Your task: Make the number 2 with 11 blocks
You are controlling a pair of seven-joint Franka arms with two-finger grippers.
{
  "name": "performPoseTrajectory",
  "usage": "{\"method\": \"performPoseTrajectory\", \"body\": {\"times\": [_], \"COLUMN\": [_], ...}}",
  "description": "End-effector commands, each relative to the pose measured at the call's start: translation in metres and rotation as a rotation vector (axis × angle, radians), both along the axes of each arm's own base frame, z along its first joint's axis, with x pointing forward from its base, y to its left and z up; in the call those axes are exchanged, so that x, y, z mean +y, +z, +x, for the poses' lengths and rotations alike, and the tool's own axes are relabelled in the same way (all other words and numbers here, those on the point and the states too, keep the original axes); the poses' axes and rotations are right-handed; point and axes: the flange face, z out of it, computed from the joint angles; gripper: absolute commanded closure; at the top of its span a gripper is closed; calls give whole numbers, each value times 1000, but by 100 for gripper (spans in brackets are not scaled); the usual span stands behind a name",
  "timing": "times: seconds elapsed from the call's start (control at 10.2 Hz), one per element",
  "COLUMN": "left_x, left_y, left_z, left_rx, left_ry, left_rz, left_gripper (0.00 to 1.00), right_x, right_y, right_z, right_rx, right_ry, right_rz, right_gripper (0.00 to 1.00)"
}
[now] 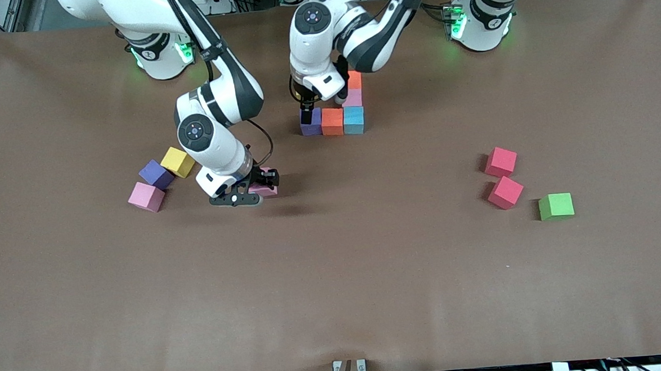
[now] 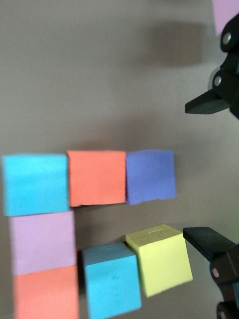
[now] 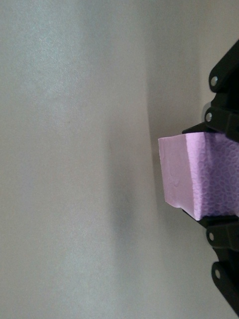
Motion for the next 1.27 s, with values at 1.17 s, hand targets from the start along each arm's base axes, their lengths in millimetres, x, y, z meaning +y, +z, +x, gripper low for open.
{"method": "performPoseTrajectory", "body": {"times": [1.17], "left_x": [409], "left_y": [98], "left_z": [237], "left_rx": [-29], "left_ry": [-752], "left_rz": [94], "left_gripper": [0], "right_x": [141], "right_y": [-42], "right_z": [-131], "right_rx": [-54], "right_ry": [-92], "right_rz": [-94], "right_gripper": [90]}}
